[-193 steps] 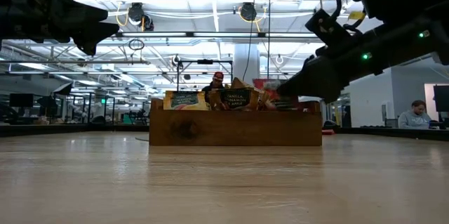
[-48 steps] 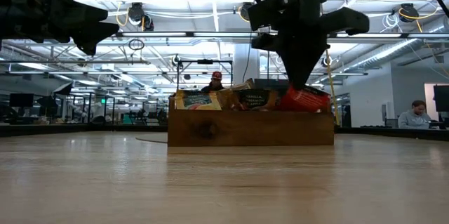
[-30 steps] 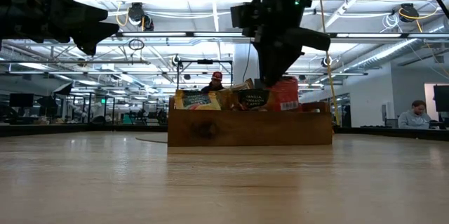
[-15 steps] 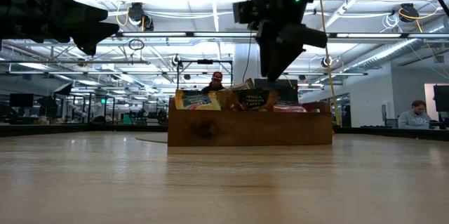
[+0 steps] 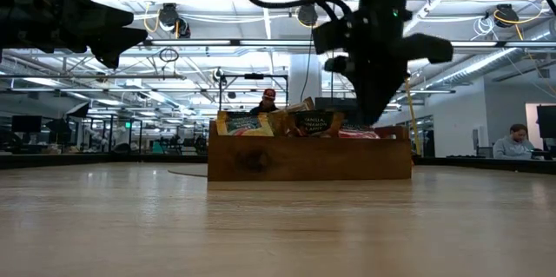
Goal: Pick & Place Tea
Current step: Put the red tea bag into the right slot of the wooden organizer
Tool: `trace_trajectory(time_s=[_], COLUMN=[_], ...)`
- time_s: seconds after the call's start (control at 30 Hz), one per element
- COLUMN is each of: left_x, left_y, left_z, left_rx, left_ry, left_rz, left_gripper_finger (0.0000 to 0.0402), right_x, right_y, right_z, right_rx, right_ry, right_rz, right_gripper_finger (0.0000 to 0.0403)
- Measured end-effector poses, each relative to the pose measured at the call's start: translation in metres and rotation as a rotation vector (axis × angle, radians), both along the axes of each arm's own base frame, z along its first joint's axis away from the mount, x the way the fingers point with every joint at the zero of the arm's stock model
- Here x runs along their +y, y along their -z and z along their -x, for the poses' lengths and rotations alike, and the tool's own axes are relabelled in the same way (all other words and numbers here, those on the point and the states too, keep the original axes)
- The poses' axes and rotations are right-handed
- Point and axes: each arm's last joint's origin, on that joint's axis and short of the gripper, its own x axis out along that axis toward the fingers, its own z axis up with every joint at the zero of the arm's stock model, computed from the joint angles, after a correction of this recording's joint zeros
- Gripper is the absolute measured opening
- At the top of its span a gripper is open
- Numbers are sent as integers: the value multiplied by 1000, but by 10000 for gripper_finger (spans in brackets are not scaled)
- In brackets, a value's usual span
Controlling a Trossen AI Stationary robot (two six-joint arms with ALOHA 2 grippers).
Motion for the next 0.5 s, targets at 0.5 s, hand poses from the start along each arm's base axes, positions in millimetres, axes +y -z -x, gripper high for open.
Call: trace_trajectory(time_s=[0.5], left_x=[0], left_y=[0], left_z=[0], left_rx=[0], left_ry=[0], left_rz=[0], left_gripper_finger=[214], right_x=[1], right_y=[28], right_z=[7], right_rx=[-16], right_ry=[-7], right_rz=[-56], right_gripper_finger=[0])
